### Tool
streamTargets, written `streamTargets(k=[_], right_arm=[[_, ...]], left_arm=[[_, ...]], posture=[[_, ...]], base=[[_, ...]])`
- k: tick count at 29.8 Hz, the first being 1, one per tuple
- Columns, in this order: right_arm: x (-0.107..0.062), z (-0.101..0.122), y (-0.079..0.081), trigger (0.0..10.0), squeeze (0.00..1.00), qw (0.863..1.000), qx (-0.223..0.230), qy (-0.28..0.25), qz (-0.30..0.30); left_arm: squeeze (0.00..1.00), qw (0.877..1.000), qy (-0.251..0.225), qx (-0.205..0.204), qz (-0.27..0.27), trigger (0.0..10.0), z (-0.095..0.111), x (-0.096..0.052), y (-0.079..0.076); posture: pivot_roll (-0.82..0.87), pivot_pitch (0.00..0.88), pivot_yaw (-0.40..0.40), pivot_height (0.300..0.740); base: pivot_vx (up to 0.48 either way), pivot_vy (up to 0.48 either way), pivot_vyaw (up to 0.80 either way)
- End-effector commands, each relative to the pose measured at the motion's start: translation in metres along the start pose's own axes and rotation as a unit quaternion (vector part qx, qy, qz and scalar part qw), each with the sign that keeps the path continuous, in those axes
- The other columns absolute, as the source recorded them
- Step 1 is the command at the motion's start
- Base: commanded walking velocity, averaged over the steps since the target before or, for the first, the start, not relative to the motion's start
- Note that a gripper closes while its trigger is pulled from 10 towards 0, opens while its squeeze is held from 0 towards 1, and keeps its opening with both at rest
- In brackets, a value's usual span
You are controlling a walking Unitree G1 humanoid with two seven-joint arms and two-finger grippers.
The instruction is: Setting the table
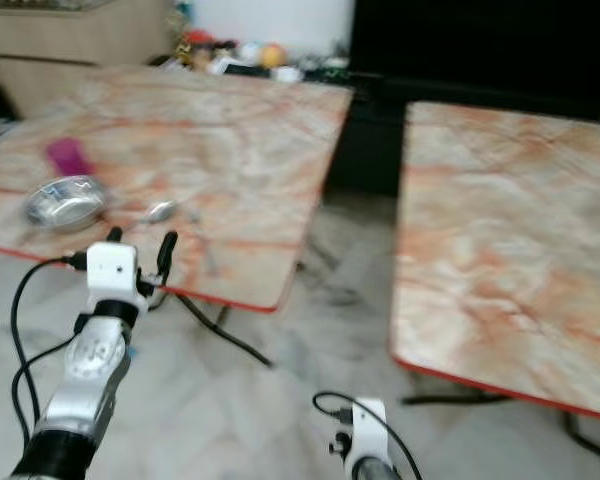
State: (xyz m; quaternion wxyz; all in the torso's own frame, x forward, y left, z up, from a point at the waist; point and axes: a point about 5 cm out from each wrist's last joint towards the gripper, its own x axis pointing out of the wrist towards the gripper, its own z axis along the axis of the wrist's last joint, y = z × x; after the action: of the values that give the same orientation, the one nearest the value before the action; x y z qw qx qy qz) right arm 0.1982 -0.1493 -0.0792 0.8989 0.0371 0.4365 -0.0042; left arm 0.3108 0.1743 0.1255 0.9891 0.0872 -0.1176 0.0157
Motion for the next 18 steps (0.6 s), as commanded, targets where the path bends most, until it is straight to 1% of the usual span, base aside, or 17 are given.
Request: streamTargets(k=[1, 8, 18], right_arm=[[-0.0024, -0.0121, -0.0046, 10.0, 0.00, 1.000, 0.003, 0.020, -0.007], [-0.0025, -0.0122, -0.0044, 10.0, 0.00, 1.000, 0.009, 0.019, -0.008], [-0.0024, -0.0120, -0.0045, 10.0, 0.00, 1.000, 0.007, 0.020, -0.008]], left_arm=[[0.00, 1.000, -0.012, -0.001, -0.013, 10.0, 0.0063, 0.0024, -0.0073], [0.00, 1.000, -0.013, -0.003, -0.016, 10.0, 0.0071, 0.0030, -0.0073], [0.00, 1.000, -0.012, -0.006, -0.019, 10.0, 0.0078, 0.0032, -0.0084]], posture=[[0.09, 0.000, -0.004, 0.740], [0.09, 0.000, -0.005, 0.740], [0.09, 0.000, -0.004, 0.740]], base=[[0.000, 0.480, 0.00], [0.000, 0.480, 0.00], [0.000, 0.480, 0.00]])
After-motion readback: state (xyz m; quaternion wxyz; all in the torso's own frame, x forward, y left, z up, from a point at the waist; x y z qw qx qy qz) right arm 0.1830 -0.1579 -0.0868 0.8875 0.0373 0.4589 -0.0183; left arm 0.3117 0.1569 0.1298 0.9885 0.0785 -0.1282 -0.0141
